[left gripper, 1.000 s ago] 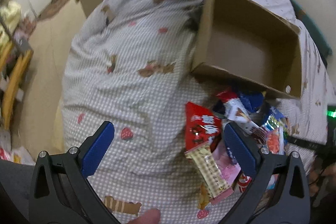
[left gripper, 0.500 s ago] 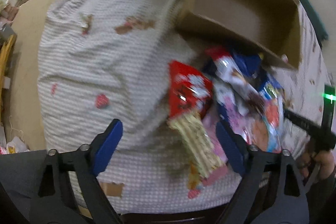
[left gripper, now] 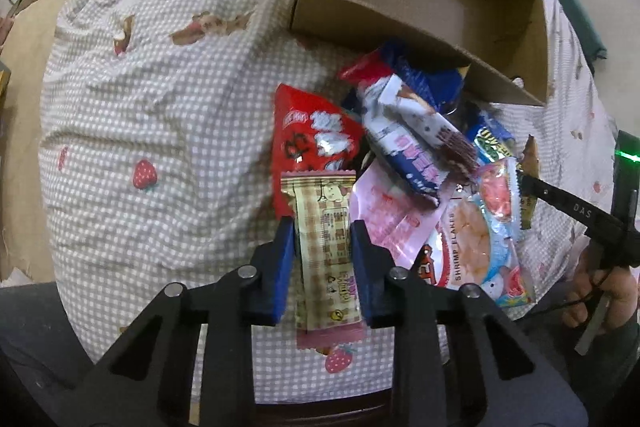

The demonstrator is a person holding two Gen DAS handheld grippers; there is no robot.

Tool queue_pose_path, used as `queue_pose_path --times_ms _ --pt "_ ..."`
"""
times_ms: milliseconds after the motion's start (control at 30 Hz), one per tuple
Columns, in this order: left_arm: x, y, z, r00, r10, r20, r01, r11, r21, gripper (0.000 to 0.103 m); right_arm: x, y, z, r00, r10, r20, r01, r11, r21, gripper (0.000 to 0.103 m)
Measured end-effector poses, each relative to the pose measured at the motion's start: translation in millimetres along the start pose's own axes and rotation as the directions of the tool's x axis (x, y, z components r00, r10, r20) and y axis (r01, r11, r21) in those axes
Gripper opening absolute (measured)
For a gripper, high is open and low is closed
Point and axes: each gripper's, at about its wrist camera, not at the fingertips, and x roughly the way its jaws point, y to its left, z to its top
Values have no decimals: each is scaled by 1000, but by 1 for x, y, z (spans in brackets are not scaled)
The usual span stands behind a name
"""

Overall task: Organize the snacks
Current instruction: 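Carry both packets over the box and open both grippers to drop them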

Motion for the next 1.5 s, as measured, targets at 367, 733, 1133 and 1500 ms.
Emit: queue_pose_path --times_ms 367,733,1133,1500 --pt "-31 8 -8 998 18 54 -19 1000 16 24 -41 -14 -22 997 38 60 -39 999 16 26" --pt "-68 -5 17 983 29 181 -35 999 29 24 -126 -30 -39 973 138 184 -141 990 3 26" --pt "-87 -32 103 958 6 286 -35 995 98 24 -184 19 17 919 237 316 -194 967 -164 26" --pt "-44 -74 170 923 56 380 -133 975 179 24 -112 51 72 883 252 396 -172 959 -226 26"
